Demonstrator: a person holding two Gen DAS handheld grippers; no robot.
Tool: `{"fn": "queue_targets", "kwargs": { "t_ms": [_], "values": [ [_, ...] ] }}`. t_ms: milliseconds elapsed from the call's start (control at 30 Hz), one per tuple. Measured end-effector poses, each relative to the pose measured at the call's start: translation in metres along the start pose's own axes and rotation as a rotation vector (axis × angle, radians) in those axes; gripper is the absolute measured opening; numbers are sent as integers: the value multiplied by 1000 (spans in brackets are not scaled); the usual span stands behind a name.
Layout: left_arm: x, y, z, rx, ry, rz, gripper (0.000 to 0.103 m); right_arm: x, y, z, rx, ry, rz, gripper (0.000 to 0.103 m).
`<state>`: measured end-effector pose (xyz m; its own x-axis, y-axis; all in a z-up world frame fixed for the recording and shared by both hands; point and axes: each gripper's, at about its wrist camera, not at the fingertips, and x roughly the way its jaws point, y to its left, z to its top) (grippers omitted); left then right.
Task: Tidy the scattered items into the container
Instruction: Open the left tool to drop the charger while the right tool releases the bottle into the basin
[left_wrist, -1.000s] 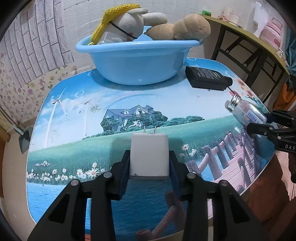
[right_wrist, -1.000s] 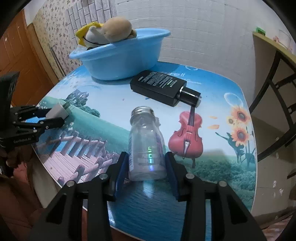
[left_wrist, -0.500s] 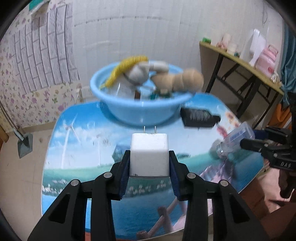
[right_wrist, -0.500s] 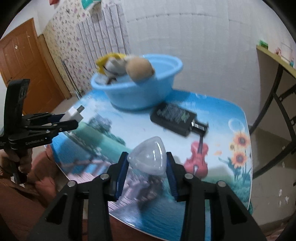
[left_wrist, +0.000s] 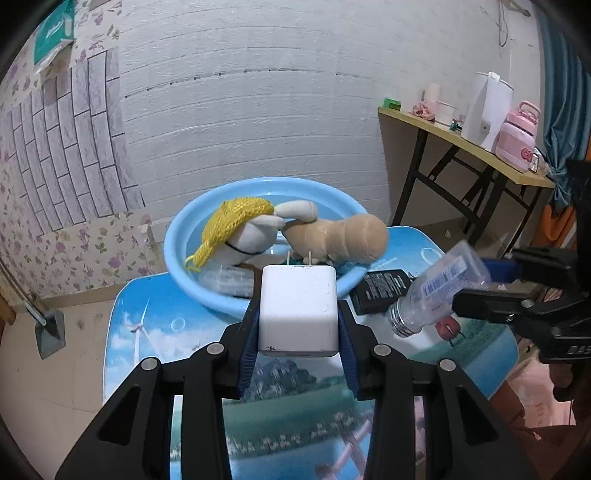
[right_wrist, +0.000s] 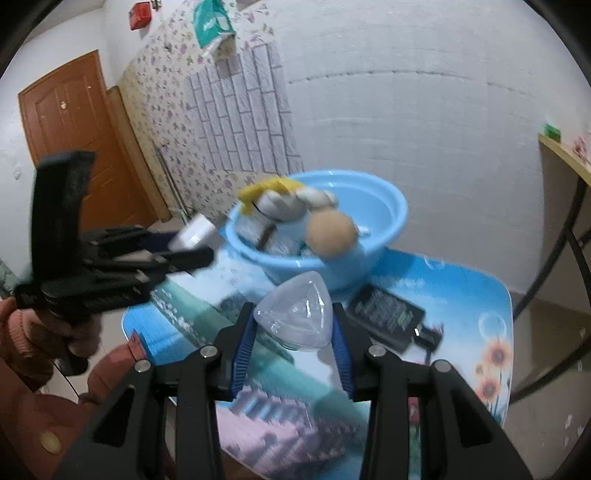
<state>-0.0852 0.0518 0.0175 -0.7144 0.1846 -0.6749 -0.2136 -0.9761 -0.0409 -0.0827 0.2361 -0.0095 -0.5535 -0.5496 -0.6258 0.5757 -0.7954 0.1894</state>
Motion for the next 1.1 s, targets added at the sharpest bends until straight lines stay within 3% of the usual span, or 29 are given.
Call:
{"fn": "queue_targets", "kwargs": {
  "t_ms": [400,667,1100],
  "values": [
    [40,8,27,40,24,-7,38,19,3,53,-55,-72,42,39],
    [66,12,29,46,66,-27,38,54,-3,58,-55,-19,40,39],
    [64,24,27,10,40,-33,45,85,-26,58,18,24,-2,40]
  ]
}}
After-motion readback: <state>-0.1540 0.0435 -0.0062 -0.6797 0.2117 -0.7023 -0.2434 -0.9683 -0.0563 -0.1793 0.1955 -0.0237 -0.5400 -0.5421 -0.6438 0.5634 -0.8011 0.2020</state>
